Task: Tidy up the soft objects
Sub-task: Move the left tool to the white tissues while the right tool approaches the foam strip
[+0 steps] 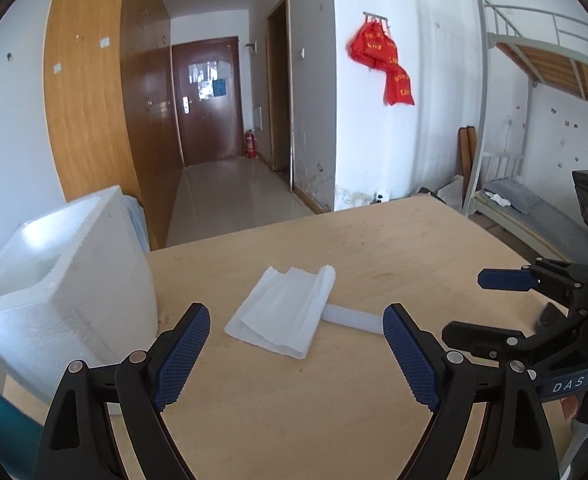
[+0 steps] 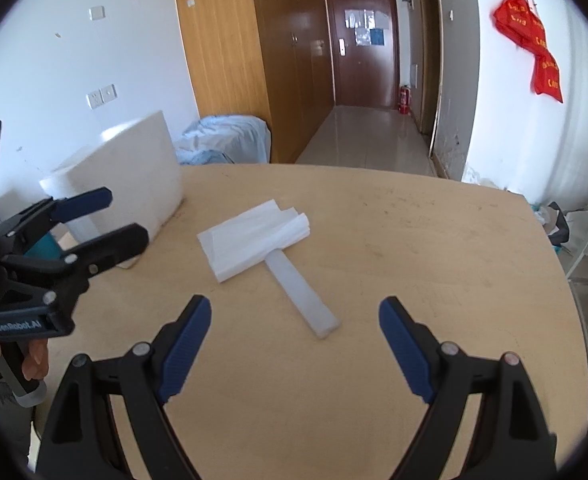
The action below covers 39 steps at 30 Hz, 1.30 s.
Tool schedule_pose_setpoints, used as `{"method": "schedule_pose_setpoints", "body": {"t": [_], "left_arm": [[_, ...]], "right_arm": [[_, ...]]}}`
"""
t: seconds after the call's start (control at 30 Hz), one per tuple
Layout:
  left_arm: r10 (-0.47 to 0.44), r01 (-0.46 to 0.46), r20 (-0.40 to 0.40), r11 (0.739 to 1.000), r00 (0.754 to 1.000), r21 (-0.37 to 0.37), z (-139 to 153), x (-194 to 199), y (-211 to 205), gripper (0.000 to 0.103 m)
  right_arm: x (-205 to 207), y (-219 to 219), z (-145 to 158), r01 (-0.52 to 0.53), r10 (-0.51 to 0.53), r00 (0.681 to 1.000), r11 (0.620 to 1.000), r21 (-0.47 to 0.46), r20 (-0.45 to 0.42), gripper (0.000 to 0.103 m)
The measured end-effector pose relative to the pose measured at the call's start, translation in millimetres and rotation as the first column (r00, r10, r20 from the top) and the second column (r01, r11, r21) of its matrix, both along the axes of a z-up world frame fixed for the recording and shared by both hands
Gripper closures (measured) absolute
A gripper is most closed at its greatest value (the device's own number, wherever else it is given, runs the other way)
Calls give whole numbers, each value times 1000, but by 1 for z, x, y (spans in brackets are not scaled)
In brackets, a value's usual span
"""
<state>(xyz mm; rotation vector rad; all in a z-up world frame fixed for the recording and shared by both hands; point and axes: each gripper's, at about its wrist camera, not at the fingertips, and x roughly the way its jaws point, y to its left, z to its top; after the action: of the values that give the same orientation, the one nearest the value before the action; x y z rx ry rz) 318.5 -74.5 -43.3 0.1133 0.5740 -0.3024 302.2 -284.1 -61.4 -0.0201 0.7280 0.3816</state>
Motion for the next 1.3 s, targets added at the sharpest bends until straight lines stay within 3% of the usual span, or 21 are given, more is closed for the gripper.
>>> {"method": "schedule_pose_setpoints", "body": {"t": [0.1, 0.27, 0.47, 0.67, 0.83, 1.17, 1.3], "left_arm": [[-2, 2, -13, 1000, 1000, -14, -6, 13, 4, 14], [15, -13, -52, 999, 999, 37, -27, 43, 0, 14], [-13, 17, -89, 999, 996, 44, -49, 64, 1, 14], [-18, 9, -156, 998, 988, -60, -68, 79, 12, 14], [-24, 7, -184, 996, 983, -93, -73, 82, 15, 14], [28, -51, -233, 994, 972, -94, -82, 96, 16, 14], [55, -73, -255, 995, 965, -63, -85, 103, 13, 14]], "right_arm": [[13, 5, -6, -10, 10, 1000, 1000, -12, -23, 14], [33, 24, -15, -49, 47, 998, 997, -63, -44, 14], [45, 20, -27, -47, 42, 997, 996, -71, -68, 14], [49, 20, -38, -48, 40, 995, 996, -80, -91, 14], [50, 21, -43, -45, 35, 994, 995, -92, -101, 14], [54, 26, -51, -35, 23, 996, 990, -138, -84, 14], [59, 24, -54, -28, 16, 996, 991, -133, -92, 14]]}}
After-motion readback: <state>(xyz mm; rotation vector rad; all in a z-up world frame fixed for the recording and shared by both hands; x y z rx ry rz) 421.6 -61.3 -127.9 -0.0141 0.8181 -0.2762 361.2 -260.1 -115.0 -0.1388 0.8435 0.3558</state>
